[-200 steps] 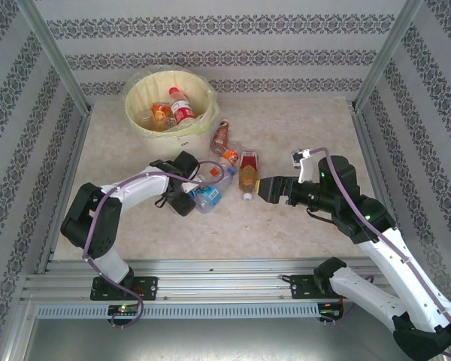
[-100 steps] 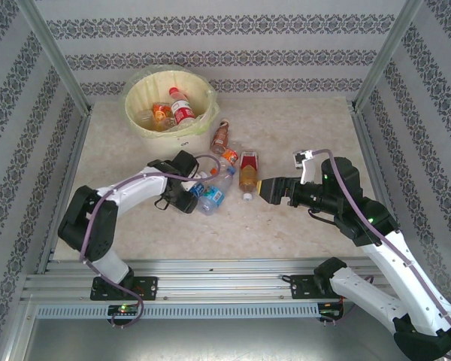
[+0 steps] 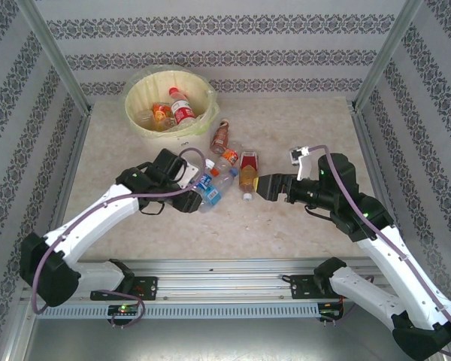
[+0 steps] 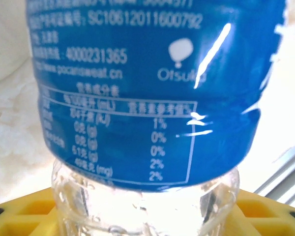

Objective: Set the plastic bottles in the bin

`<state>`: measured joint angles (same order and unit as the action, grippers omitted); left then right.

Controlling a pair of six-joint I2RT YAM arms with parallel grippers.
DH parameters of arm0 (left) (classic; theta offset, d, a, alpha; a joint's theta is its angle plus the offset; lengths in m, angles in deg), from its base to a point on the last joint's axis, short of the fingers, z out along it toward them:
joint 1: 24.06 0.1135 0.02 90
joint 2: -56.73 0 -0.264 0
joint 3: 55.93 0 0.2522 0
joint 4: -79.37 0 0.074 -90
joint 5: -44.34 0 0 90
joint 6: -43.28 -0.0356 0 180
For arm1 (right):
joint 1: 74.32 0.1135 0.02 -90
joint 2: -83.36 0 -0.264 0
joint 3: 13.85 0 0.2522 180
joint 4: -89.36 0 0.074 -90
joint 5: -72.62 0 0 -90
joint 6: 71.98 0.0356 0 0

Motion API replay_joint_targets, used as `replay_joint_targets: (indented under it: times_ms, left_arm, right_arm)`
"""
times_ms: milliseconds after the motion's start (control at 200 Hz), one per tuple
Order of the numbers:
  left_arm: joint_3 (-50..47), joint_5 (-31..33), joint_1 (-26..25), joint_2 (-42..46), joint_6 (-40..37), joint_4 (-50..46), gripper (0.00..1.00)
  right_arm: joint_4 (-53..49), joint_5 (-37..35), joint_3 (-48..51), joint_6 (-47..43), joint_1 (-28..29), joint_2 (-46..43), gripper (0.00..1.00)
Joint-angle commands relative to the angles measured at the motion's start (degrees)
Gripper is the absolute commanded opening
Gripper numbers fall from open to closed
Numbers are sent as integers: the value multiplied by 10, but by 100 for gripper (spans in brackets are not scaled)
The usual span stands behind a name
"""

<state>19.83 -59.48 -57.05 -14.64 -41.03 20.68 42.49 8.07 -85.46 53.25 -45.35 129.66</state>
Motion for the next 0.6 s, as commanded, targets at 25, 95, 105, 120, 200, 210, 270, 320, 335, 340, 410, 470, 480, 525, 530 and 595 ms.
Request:
replay_joint_targets:
  times_ms: [25,95,105,120,200,210,270,320,335,340,410,470,480,525,530,595]
  left_arm:
    - [64,-52,-5,18,43,-5,57]
    - [108,-47,-5,12,51,-16,56]
    - [114,-44,-5,11,52,-18,55]
    - [125,-39,-5,9,54,-21,55]
    - [181,-6,-5,-2,62,-38,57]
    - [189,-1,-4,-3,64,-39,57]
    - [235,18,1,-14,74,-49,57]
    - [276,28,6,-28,81,-60,57]
    - [287,31,8,-33,84,-63,57]
    - [292,31,8,-35,85,-64,56]
    - [350,46,18,-60,102,-82,55]
    - [393,55,28,-84,117,-97,54]
    - [402,58,30,-88,119,-100,54]
    - [430,67,40,-105,128,-107,53]
    - [432,68,41,-107,129,-107,53]
    - [465,70,61,-130,145,-116,53]
  right_arm:
    - [57,39,-3,20,-6,-6,98]
    - [65,46,-7,23,-6,-8,98]
    - [66,46,-9,23,-6,-7,98]
    - [66,47,-10,23,-6,-7,98]
    - [63,46,-19,21,-6,-6,98]
    - [64,46,-20,21,-6,-5,98]
    - [61,47,-25,19,-6,-3,98]
    - [59,46,-26,19,-6,-2,98]
    - [59,46,-27,19,-6,-1,98]
    - [58,46,-27,19,-6,-1,98]
    - [56,44,-29,19,-6,0,98]
    - [54,41,-32,20,-7,1,98]
    - [53,41,-33,20,-7,1,98]
    - [51,39,-36,19,-7,3,98]
    - [50,39,-37,19,-7,3,98]
    - [46,37,-42,18,-7,5,98]
